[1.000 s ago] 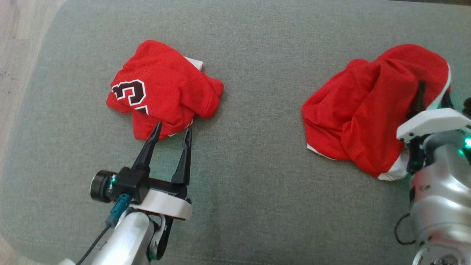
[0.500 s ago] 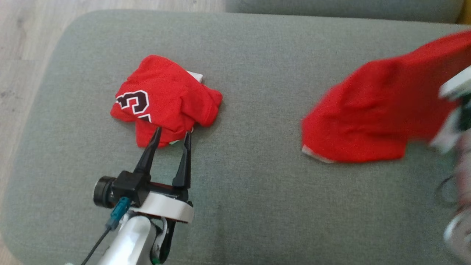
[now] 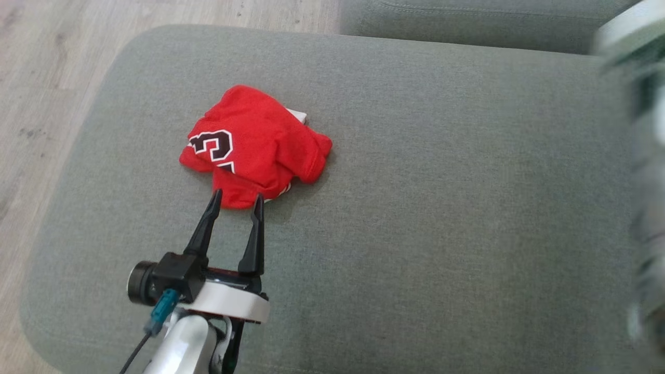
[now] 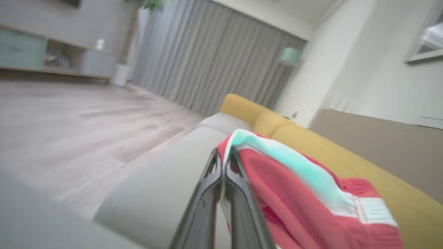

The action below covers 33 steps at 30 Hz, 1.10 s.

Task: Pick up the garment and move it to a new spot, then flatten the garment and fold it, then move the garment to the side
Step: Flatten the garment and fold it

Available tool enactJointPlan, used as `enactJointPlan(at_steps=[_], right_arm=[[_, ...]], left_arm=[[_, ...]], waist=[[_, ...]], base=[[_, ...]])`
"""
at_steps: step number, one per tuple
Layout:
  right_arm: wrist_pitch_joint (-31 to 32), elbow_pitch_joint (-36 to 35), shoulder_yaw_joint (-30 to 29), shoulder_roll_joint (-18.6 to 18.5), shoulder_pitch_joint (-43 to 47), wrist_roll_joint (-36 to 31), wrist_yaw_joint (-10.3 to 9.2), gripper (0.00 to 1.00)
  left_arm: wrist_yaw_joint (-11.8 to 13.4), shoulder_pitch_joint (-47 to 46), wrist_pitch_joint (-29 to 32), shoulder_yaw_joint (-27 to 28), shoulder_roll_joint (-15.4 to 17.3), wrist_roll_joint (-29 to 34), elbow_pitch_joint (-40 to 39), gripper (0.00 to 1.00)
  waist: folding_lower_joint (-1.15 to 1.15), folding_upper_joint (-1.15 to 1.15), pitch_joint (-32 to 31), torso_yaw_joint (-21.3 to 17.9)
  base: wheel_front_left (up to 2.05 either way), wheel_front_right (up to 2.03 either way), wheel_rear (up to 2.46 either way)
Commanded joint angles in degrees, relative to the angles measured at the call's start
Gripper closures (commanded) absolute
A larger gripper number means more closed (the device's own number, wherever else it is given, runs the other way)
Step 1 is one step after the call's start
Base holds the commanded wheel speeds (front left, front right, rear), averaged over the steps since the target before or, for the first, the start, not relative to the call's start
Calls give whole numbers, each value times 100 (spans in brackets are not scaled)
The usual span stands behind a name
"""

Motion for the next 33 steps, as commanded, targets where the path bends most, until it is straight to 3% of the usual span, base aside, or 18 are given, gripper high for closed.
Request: enactJointPlan(at_steps=[1, 6, 7, 11, 12, 13, 14, 18, 23, 28, 33], right_arm=[[-94, 60, 633, 284, 338, -12, 43, 100], [-149, 808, 2284, 798, 1156, 369, 43, 100], [-149, 808, 2284, 798, 1156, 369, 43, 100], [-163, 1265, 3488, 980, 1644, 900, 43, 100], [-163, 1267, 3712, 997, 1718, 1063, 43, 96], [-164, 1209, 3903, 1008, 1780, 1230, 43, 13], [-164, 1176, 4042, 1014, 1842, 1428, 43, 0], [-165, 736, 4227, 1006, 1920, 2106, 43, 0], [-166, -138, 3777, 796, 2119, 2619, 43, 0], [-166, -1188, 2432, 738, 2771, 2760, 43, 0], [-166, -2267, 1011, 977, 3826, 2519, 43, 0]], left_arm=[[-36, -171, -46, 257, 23, 75, -157, 0], [-104, -273, -46, 281, 29, 143, -105, 0], [-104, -273, -46, 281, 29, 143, -105, 0], [-138, -308, -46, 264, -2, 180, -49, 0], [-149, -308, -46, 251, -13, 188, -31, 0], [-159, -306, -46, 240, -26, 194, -12, 0], [-167, -303, -46, 232, -38, 199, 3, 0], [-169, -256, -46, 261, -59, 206, 21, 0], [-174, -204, -46, 338, -67, 222, -24, 0], [-186, -148, -46, 413, -84, 255, -113, 0], [-204, -71, -46, 465, -103, 298, -184, 0]], waist=[[0, 0, 7, 29], [0, 0, 19, 88], [0, 0, 19, 88], [0, 0, 4, 124], [0, 0, -4, 132], [0, 0, -15, 137], [0, 0, -28, 136], [0, 0, -87, 43], [0, 0, -176, -178], [0, 0, -261, -439], [0, 0, -299, -698]], base=[[0, 0, 0], [0, 0, 0], [0, 0, 0], [0, 0, 0], [0, 0, 0], [0, 0, 0], [0, 0, 0], [0, 0, 0], [0, 0, 0], [0, 0, 0], [0, 0, 0]])
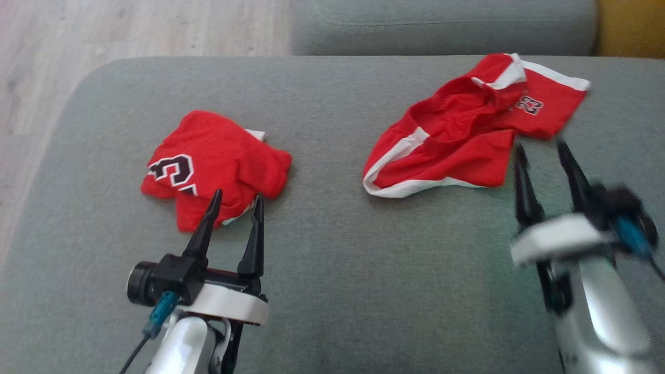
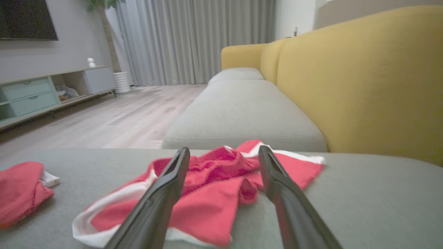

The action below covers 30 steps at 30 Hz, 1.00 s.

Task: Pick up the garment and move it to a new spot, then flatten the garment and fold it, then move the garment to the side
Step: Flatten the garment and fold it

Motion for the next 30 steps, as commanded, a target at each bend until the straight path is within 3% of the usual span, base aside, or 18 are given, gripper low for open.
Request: enactJointPlan(at_steps=[1, 6, 10, 20, 30], right_arm=[[-54, -332, -11, 119, 98, -77, 39, 0], [-54, -699, -217, 145, 1113, 273, 39, 0], [-54, -726, -194, 146, 1252, 367, 39, 0], [205, -144, -168, 147, 611, -163, 39, 0], [355, 1055, -855, 147, -423, -753, 39, 0]], left_arm=[[-20, -114, -46, 224, 19, 59, -194, 0], [-74, -96, -46, 211, -31, 112, -192, 0], [-100, -145, -46, 203, -60, 157, -188, 0], [-169, -380, -46, 199, -114, 214, -143, 0], [-229, -523, -46, 191, -156, 273, -93, 0]], waist=[[0, 0, -12, -109], [0, 0, 54, -292], [0, 0, 176, -308], [0, 0, 601, -3], [0, 0, 947, 431]], base=[[0, 0, 0], [0, 0, 0], [0, 0, 0], [0, 0, 0], [0, 0, 0]])
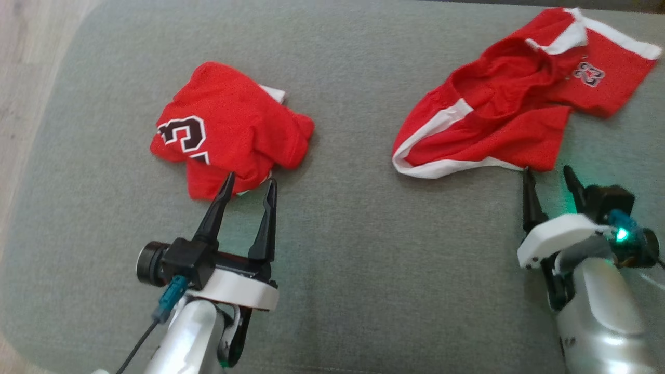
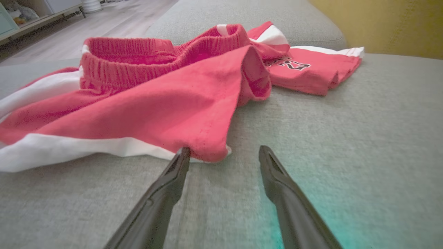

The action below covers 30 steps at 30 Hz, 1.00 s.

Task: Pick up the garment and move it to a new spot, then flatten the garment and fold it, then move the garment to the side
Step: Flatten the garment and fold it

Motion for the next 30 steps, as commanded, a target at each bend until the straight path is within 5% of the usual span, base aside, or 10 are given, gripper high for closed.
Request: enactJointPlan(at_steps=[1, 14, 15, 16, 17, 22, 30], right_arm=[[-52, -15, 57, -8, -256, -14, 39, 0], [-242, 1443, -183, -7, -1079, 33, 39, 0], [-240, 1552, -127, -7, -1128, 61, 39, 9], [-246, 1644, -83, -7, -1173, 84, 39, 77], [-257, 1720, -45, -7, -1212, 106, 39, 100], [-374, 1727, -226, -7, -1213, 18, 39, 100], [-245, 1002, -1554, -44, -542, -604, 39, 100]], left_arm=[[-24, -266, -46, 190, 7, 63, -159, 0], [-42, -268, -46, 217, -30, 117, -111, 0], [-39, -270, -46, 219, -33, 117, -105, 0], [-36, -272, -46, 225, -35, 115, -102, 0], [-31, -269, -46, 235, -37, 113, -98, 0], [-18, -182, -46, 311, -42, 109, -71, 0], [-24, 39, -46, 459, -41, 106, -87, 0]], waist=[[-1, 0, 91, 103], [-1, 0, 134, 197], [-1, 0, 131, 188], [-1, 0, 128, 175], [-1, 0, 117, 156], [-1, 0, -65, -13], [-1, 0, -608, -464]], base=[[0, 0, 0], [0, 0, 0], [0, 0, 0], [0, 0, 0], [0, 0, 0], [0, 0, 0], [0, 0, 0]])
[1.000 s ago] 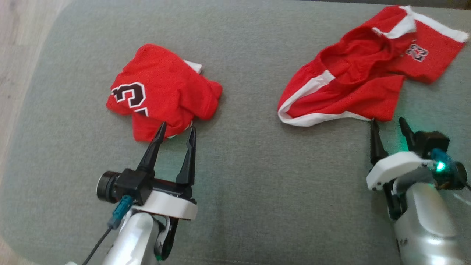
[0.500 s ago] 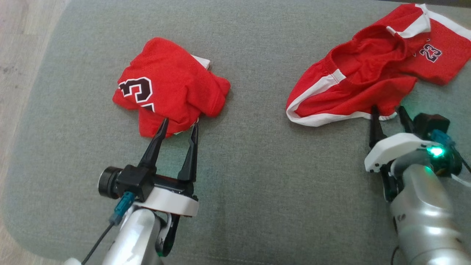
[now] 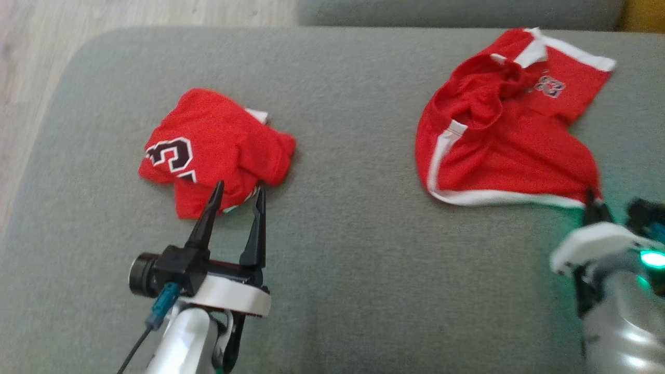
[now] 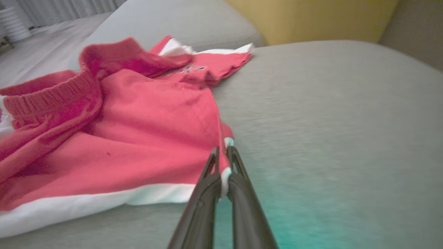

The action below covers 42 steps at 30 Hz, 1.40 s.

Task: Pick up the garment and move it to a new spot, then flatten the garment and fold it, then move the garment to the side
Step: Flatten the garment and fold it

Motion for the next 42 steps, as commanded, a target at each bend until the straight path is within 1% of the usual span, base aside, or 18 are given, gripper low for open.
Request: enactJointPlan(at_steps=[1, 5, 8, 9, 10, 12, 15, 19, 23, 25, 27, 30, 33, 36, 42], right_arm=[[22, -227, 23, -21, -7, -83, 39, 100], [437, -960, -806, -67, 342, -614, 39, 100], [743, -1487, -1236, -33, 493, -975, 39, 100], [765, -1657, -1300, -20, 524, -1095, 39, 15], [781, -1793, -1350, -7, 538, -1156, 39, 0], [717, -1949, -1266, 9, 541, -1152, 39, 0], [346, -1923, -822, 13, 504, -661, 39, 0], [-24, -1951, -2, 14, 614, 109, 39, 0], [-145, -2197, 1004, 15, 917, 892, 39, 0], [-161, -2350, 1372, 15, 1104, 1097, 39, 0], [-167, -2462, 1620, 15, 1258, 1199, 39, 0], [-171, -2576, 1890, 15, 1384, 1284, 39, 0], [-164, -2574, 2000, 15, 1412, 1264, 39, 0], [21, -2403, 1973, 16, 1328, 1107, 39, 0], [268, -2013, 1995, 16, 1041, 1034, 39, 0]], left_arm=[[17, -77, -46, 199, 19, 25, -175, 0], [22, 4, -46, 210, 10, 7, -212, 0], [31, 26, -46, 189, 1, -7, -239, 0], [29, 24, -46, 175, -1, -9, -241, 0], [30, 21, -46, 167, -3, -11, -244, 0], [30, 13, -46, 154, -6, -14, -248, 0], [20, -8, -46, 145, -9, -9, -237, 0], [6, -10, -46, 164, -11, -3, -214, 0], [-2, 34, -46, 185, -13, 9, -189, 0], [-7, 47, -46, 184, -14, 16, -181, 0], [-13, 44, -46, 178, -15, 20, -182, 0], [-18, 32, -46, 174, -16, 22, -188, 0], [-26, 16, -46, 156, -17, 30, -178, 0], [-34, 2, -46, 136, -18, 22, -165, 0], [-36, -19, -46, 100, -20, 11, -148, 0]], waist=[[0, 0, -194, -191], [0, 0, -358, -355], [0, 0, -365, -414], [0, 0, -355, -421], [0, 0, -344, -431], [0, 0, -316, -442], [0, 0, -284, -441], [0, 0, -286, -445], [0, 0, -316, -480], [0, 0, -328, -490], [0, 0, -327, -487], [0, 0, -314, -479], [0, 0, -294, -449], [0, 0, -257, -385], [0, 0, -169, -288]], base=[[0, 0, 0], [0, 0, 0], [0, 0, 0], [0, 0, 0], [0, 0, 0], [0, 0, 0], [0, 0, 0], [0, 0, 0], [0, 0, 0], [0, 0, 0], [0, 0, 0], [0, 0, 0], [0, 0, 0], [0, 0, 0], [0, 0, 0]])
